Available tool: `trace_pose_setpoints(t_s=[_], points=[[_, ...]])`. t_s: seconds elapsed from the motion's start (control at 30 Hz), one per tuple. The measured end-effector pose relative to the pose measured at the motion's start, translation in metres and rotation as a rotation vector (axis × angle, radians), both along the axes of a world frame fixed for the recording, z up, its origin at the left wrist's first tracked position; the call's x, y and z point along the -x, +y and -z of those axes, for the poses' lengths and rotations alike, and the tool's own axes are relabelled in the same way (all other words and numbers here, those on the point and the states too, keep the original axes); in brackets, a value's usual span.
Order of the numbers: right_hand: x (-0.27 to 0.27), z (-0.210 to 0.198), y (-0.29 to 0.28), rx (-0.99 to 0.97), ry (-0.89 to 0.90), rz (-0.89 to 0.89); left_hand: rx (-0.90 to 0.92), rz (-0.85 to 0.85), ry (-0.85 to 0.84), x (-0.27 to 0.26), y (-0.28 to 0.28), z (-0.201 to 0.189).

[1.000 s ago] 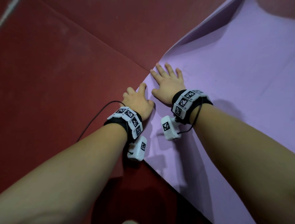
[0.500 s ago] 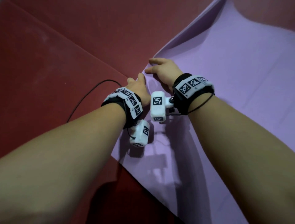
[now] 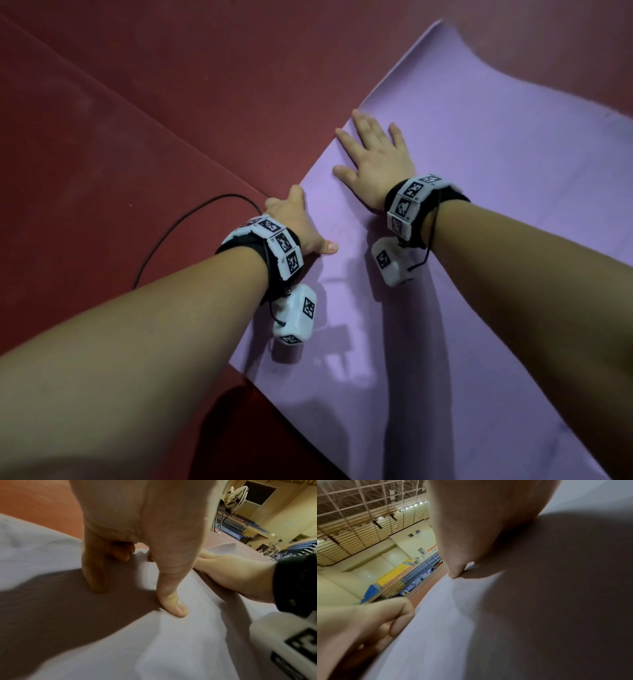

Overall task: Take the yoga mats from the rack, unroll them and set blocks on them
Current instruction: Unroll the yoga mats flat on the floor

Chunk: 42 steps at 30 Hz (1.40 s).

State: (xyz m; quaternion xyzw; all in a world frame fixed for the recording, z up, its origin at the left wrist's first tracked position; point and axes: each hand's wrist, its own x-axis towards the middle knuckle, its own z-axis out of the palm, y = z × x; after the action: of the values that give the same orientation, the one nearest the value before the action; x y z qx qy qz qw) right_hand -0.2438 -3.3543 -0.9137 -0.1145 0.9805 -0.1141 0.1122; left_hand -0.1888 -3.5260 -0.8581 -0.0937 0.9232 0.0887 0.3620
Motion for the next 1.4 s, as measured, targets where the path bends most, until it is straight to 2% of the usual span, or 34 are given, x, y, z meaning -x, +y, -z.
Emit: trace_pose_setpoints(t_s=[0.17,0.37,0.63,0.77,0.9,1.1,1.23,1.33,1.4], points=[[0.024,0.002,0.008,-0.049,-0.037,0.034,0.006,-0.011,-0.015,0.002,-0.001,0.002],[0.048,-0.002,0.001,-0.086,-0.097,0.208,-0.020,0.022,0.036,0.000,-0.006,0.006],[0.051,-0.008,0.004,-0.057,-0.145,0.211,-0.018,0.026,0.032,0.000,-0.004,0.003],[0.046,-0.021,0.011,-0.024,-0.196,0.141,-0.009,0.075,0.032,0.004,-0.004,0.005],[0.015,-0.022,0.001,-0.075,-0.222,0.092,-0.005,0.080,0.049,0.004,-0.005,0.005],[-0.038,-0.025,-0.014,-0.092,-0.266,0.050,0.006,-0.017,0.133,-0.017,-0.003,0.000],[-0.071,-0.028,-0.021,-0.049,-0.293,0.051,-0.008,-0.046,0.296,-0.044,0.001,0.011],[-0.102,-0.032,-0.020,0.036,-0.329,0.062,-0.002,0.024,0.400,-0.078,0.002,0.013],[-0.129,-0.038,-0.019,0.122,-0.361,0.109,0.029,0.161,0.334,-0.100,0.000,0.008]])
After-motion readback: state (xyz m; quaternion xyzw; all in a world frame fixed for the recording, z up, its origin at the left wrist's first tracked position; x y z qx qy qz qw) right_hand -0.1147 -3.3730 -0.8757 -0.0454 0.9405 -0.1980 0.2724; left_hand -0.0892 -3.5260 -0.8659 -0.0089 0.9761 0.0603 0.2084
